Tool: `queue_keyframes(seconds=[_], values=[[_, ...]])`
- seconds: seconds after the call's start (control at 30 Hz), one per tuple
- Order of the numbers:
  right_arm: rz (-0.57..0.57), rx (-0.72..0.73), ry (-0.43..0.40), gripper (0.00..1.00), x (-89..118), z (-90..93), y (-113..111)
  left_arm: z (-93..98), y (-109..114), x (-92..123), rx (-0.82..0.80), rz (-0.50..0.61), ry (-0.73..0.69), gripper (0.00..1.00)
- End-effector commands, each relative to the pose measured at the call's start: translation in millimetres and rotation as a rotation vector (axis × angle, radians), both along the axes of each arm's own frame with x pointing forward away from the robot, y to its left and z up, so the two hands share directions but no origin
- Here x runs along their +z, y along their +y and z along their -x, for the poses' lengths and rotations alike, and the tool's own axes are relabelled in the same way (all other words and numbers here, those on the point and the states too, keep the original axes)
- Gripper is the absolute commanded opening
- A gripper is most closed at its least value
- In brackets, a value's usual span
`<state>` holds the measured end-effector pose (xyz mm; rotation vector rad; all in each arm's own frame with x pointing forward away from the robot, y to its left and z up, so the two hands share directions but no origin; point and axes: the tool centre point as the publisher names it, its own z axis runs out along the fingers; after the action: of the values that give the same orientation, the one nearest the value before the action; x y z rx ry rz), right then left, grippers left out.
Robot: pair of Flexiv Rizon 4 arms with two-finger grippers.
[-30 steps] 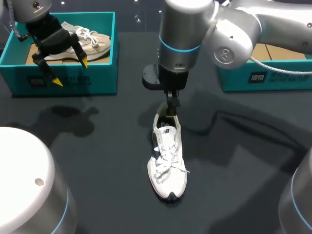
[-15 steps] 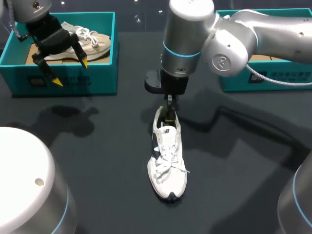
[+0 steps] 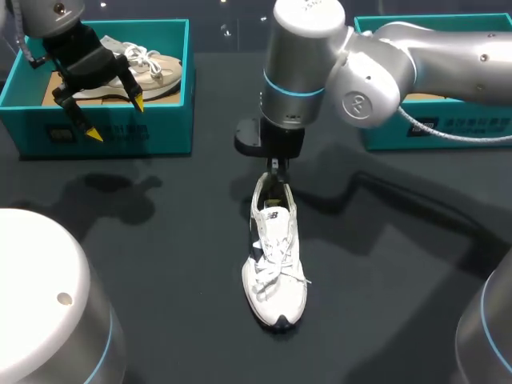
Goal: Take the shoe out of the shoebox, open the shoe tongue, remove and reinsert the insole, then place the shoe into the shoebox
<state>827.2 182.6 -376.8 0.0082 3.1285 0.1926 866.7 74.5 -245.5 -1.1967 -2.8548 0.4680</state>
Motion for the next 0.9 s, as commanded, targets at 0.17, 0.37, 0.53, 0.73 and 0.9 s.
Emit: queue_keyframes(seconds=[0.17,0.37,0.53,0.73,0.9], values=[[0.007,-0.003,0.021,0.96,-9.8,-5.1,5.8,0.8,0.5,0.2,0.0,-0.002,-0.002,1.0],[0.007,-0.008,0.03,0.49,-12.5,-4.0,5.2,0.8,0.5,0.2,0.0,-0.002,-0.002,1.0],[0.004,-0.016,0.033,0.46,-13.2,-0.9,2.3,0.8,0.5,0.2,0.0,-0.002,-0.002,1.0],[0.002,-0.024,0.033,0.46,-13.4,2.2,-0.9,0.8,0.5,0.2,0.0,-0.002,-0.002,1.0],[0.001,-0.028,0.032,0.34,-13.0,4.7,-1.0,0.8,0.5,0.2,0.0,-0.002,-0.002,1.0]])
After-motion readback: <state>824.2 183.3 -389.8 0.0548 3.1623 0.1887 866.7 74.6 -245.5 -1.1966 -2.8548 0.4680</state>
